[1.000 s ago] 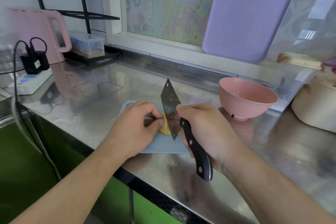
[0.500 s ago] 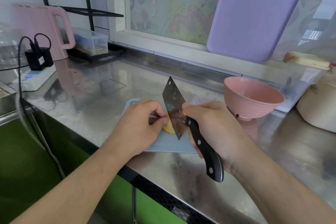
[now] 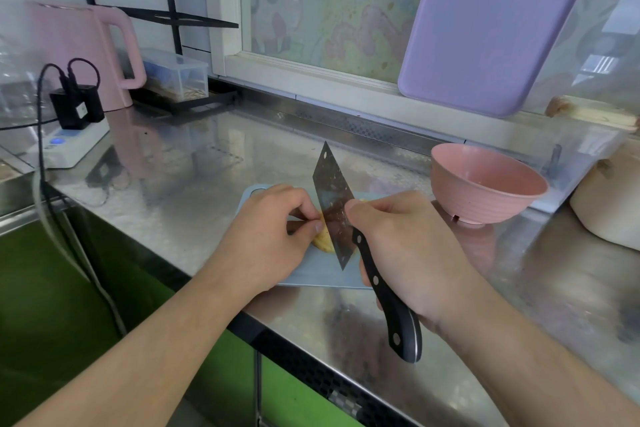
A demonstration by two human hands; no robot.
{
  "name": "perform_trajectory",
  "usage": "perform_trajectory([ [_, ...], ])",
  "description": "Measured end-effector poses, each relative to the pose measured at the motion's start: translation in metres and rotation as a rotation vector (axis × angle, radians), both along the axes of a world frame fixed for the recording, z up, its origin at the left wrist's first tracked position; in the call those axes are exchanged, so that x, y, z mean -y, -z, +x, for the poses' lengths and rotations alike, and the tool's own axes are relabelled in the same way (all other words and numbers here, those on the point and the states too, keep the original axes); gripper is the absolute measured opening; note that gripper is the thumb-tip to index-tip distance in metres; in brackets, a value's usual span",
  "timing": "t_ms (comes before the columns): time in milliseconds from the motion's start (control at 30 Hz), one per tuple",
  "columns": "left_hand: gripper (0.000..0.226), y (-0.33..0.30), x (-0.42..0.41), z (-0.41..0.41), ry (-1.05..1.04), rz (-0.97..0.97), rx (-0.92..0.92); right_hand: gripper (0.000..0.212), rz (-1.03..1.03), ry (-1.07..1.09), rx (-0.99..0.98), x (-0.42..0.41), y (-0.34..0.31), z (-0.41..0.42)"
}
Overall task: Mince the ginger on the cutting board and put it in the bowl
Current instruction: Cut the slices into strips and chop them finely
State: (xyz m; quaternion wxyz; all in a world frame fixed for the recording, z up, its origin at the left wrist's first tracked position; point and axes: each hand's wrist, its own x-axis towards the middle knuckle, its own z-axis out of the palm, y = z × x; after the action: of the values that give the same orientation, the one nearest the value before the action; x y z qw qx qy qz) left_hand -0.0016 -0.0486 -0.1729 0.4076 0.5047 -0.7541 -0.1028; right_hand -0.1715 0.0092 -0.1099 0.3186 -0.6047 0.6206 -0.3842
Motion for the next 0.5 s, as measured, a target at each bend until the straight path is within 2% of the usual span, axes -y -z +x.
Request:
perform_trajectory([
  [400, 0.019, 0.0017, 0.0006, -0.0010, -0.007, -0.028, 0.022, 0.043, -0.051, -0.030, -0.163, -0.0028, -0.0001, 0.0066],
  [500, 0.019, 0.0018, 0.0006, -0.0010, -0.011, -0.032, 0.017, 0.045, -0.023, -0.022, -0.146, -0.0046, 0.0044, 0.0054],
])
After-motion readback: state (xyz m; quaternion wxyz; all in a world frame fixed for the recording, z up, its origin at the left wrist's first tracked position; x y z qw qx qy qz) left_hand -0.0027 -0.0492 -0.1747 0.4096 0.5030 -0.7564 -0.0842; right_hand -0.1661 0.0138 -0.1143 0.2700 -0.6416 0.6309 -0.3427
